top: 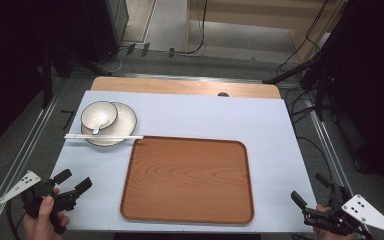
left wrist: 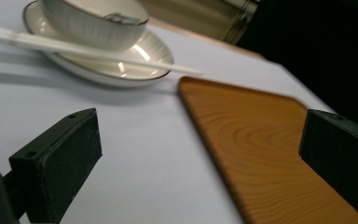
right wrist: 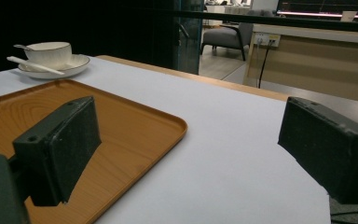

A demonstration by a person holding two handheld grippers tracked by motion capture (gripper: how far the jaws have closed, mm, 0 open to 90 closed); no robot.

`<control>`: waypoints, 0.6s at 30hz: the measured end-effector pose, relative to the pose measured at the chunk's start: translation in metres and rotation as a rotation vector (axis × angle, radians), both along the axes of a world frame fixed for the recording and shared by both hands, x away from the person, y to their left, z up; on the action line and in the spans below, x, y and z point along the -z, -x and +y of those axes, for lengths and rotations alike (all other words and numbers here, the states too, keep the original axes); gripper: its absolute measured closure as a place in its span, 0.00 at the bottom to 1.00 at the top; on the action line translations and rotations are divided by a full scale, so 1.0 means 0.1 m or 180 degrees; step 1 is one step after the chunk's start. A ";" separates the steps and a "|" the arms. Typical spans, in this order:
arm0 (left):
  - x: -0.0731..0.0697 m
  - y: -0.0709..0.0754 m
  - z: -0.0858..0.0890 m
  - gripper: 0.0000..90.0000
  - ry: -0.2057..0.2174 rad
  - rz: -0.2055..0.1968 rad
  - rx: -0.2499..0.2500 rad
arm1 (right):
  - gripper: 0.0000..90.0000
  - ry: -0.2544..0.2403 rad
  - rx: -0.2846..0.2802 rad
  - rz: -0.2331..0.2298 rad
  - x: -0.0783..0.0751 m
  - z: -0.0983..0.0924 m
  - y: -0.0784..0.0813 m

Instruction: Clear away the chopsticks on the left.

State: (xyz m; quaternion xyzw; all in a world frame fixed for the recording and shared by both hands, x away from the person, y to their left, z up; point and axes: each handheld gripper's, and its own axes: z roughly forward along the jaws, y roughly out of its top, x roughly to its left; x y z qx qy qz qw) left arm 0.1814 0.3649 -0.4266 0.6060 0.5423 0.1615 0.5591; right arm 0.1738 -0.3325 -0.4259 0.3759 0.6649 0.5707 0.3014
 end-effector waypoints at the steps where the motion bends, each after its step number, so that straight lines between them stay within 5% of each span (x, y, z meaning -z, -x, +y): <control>1: 0.00 0.00 0.00 0.00 0.0000 0.0000 0.0000 | 0.06 0.0003 -0.0005 -0.0001 0.00 0.00 0.00; 4: -0.04 0.00 -0.06 0.01 -0.0108 -0.0004 0.0029 | 0.06 0.0010 0.0010 0.0000 0.01 0.00 0.00; 9: -0.07 -0.08 -0.15 0.20 -0.0245 0.0102 -0.0034 | 0.06 -0.0017 -0.0010 0.0022 0.02 0.01 0.00; 10: -0.08 -0.10 -0.16 0.30 -0.0249 0.0105 -0.0041 | 0.06 -0.0020 -0.0007 0.0029 0.02 0.02 0.00; 11: -0.08 -0.14 -0.19 0.55 -0.0311 0.0070 -0.0030 | 0.06 -0.0007 -0.0003 0.0040 0.02 0.03 -0.01; 13: -0.09 -0.20 -0.21 0.76 -0.0312 0.0080 0.0019 | 0.06 0.0001 -0.0007 0.0056 0.03 0.04 -0.01; 15: -0.08 -0.27 -0.24 0.91 -0.0340 0.0147 0.0013 | 0.06 -0.0006 -0.0019 0.0060 0.04 0.05 -0.01; 18: -0.06 -0.35 -0.27 1.00 -0.0355 0.0217 -0.0018 | 0.06 0.0031 -0.0045 0.0057 0.03 0.07 -0.01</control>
